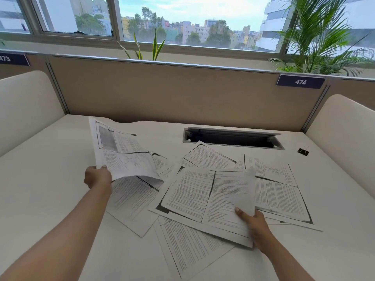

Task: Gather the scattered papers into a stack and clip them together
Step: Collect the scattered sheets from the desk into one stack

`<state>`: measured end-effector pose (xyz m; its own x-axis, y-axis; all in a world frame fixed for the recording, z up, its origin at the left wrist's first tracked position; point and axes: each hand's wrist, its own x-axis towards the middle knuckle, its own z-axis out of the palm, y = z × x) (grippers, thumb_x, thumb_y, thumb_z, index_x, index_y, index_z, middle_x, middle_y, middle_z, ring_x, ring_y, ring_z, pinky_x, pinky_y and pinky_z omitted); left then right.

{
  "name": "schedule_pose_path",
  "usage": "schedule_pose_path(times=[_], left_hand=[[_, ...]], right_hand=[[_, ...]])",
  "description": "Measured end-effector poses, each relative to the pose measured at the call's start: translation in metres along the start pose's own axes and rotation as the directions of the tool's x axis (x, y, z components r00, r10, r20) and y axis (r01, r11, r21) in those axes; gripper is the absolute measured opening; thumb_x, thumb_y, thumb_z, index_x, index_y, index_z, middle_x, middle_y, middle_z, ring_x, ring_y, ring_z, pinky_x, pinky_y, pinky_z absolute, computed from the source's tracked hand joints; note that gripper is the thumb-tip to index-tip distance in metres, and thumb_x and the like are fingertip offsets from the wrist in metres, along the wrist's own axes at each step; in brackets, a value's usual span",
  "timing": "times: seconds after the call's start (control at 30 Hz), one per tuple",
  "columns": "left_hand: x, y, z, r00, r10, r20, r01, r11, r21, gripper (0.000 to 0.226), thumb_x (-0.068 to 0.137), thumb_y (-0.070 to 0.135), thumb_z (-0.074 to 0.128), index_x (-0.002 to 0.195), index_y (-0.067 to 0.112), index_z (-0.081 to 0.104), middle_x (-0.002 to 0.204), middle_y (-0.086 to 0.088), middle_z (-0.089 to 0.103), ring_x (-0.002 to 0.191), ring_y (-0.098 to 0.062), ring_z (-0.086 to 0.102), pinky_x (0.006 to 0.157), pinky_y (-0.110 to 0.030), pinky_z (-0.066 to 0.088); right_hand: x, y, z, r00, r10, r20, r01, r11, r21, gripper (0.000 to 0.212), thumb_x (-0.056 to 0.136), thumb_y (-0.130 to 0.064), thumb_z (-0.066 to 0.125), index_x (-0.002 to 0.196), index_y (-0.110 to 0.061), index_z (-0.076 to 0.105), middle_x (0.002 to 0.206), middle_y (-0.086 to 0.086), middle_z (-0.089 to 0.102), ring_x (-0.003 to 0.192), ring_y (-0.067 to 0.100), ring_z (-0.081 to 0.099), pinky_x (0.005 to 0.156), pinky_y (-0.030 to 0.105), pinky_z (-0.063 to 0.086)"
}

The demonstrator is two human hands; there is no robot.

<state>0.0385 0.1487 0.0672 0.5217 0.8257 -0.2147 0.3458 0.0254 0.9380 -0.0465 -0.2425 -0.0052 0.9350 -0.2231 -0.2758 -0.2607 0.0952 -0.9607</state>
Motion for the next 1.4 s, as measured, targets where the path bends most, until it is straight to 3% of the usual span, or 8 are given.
schedule_pose_path(times=[0.47,0.63,0.73,0.87,0.97,1.1,1.23,1.4], left_hand=[[-0.074,0.011,0.023,0.922,-0.299,0.245,0.386,0.738,-0.553,0.032,0.094,0.003,0.046,0.125,-0.005,0.047,0.128,-0.016,0.053,0.091,-0.024,0.053,0.081,-0.032,0.052],[-0.092,0.037,0.025,0.903,-0.233,0.360,0.426,0.589,-0.687,0.035,0.095,0.003,0.043,0.130,0.002,0.040,0.130,-0.017,0.047,0.096,-0.027,0.055,0.056,-0.027,0.055],[-0.100,0.054,0.027,0.904,-0.151,0.399,0.408,0.580,-0.705,0.037,0.095,0.004,0.043,0.132,0.001,0.038,0.127,-0.017,0.050,0.096,-0.028,0.056,0.057,-0.026,0.053],[-0.115,0.053,0.030,0.881,-0.114,0.458,0.424,0.618,-0.662,0.036,0.095,0.004,0.044,0.131,0.000,0.039,0.126,-0.016,0.054,0.102,-0.029,0.060,0.068,-0.029,0.055],[-0.131,0.033,0.037,0.862,-0.120,0.492,0.427,0.694,-0.580,0.033,0.094,0.003,0.047,0.127,0.002,0.044,0.104,-0.008,0.060,0.082,-0.019,0.062,0.050,-0.023,0.053],[-0.147,-0.008,0.047,0.824,-0.153,0.546,0.413,0.822,-0.393,0.032,0.089,0.001,0.055,0.121,-0.001,0.051,0.106,-0.013,0.061,0.080,-0.022,0.061,0.046,-0.026,0.056],[-0.166,-0.038,0.048,0.702,-0.247,0.668,0.433,0.893,-0.125,0.024,0.089,0.007,0.058,0.110,-0.002,0.054,0.080,-0.016,0.066,0.048,-0.019,0.065,0.034,-0.019,0.048],[-0.188,-0.055,0.045,0.519,-0.307,0.798,0.362,0.924,0.120,0.020,0.092,0.012,0.053,0.105,-0.003,0.055,0.063,-0.011,0.068,0.039,-0.014,0.064,0.032,-0.017,0.046]], right_hand=[[-0.001,-0.004,0.007,0.999,0.025,0.042,-0.026,0.999,0.025,0.037,0.081,-0.011,0.067,0.116,-0.001,0.057,0.103,0.009,0.068,0.096,0.027,0.064,0.086,0.038,0.051],[0.001,-0.003,0.008,0.998,0.005,0.064,-0.006,1.000,0.010,0.103,0.027,-0.058,0.086,0.113,-0.008,0.060,0.105,0.007,0.070,0.099,0.028,0.065,0.092,0.044,0.050],[0.003,-0.001,0.007,0.996,0.015,0.091,-0.017,1.000,0.022,0.107,0.020,-0.059,0.086,0.110,-0.008,0.060,0.103,0.008,0.070,0.097,0.029,0.065,0.089,0.042,0.051],[-0.001,-0.002,0.009,0.995,0.017,0.095,-0.021,0.999,0.037,0.103,0.023,-0.058,0.086,0.110,-0.008,0.059,0.103,0.008,0.070,0.097,0.028,0.065,0.089,0.042,0.051],[-0.001,-0.004,0.010,0.994,0.040,0.099,-0.046,0.997,0.060,0.078,0.052,-0.042,0.085,0.114,-0.003,0.058,0.101,0.009,0.070,0.094,0.028,0.066,0.081,0.037,0.054],[0.000,-0.004,0.011,0.995,0.037,0.098,-0.044,0.997,0.063,0.097,0.021,-0.059,0.086,0.102,-0.011,0.063,0.095,0.004,0.073,0.090,0.023,0.069,0.071,0.029,0.058],[-0.002,-0.008,0.013,0.995,0.051,0.087,-0.059,0.995,0.083,0.047,0.081,-0.033,0.066,0.118,-0.005,0.057,0.105,0.009,0.069,0.098,0.029,0.065,0.092,0.044,0.050],[-0.001,-0.008,0.014,0.988,0.127,0.082,-0.134,0.988,0.075,0.029,0.090,-0.029,0.056,0.112,-0.011,0.058,0.101,0.009,0.069,0.092,0.029,0.067,0.072,0.038,0.057]])
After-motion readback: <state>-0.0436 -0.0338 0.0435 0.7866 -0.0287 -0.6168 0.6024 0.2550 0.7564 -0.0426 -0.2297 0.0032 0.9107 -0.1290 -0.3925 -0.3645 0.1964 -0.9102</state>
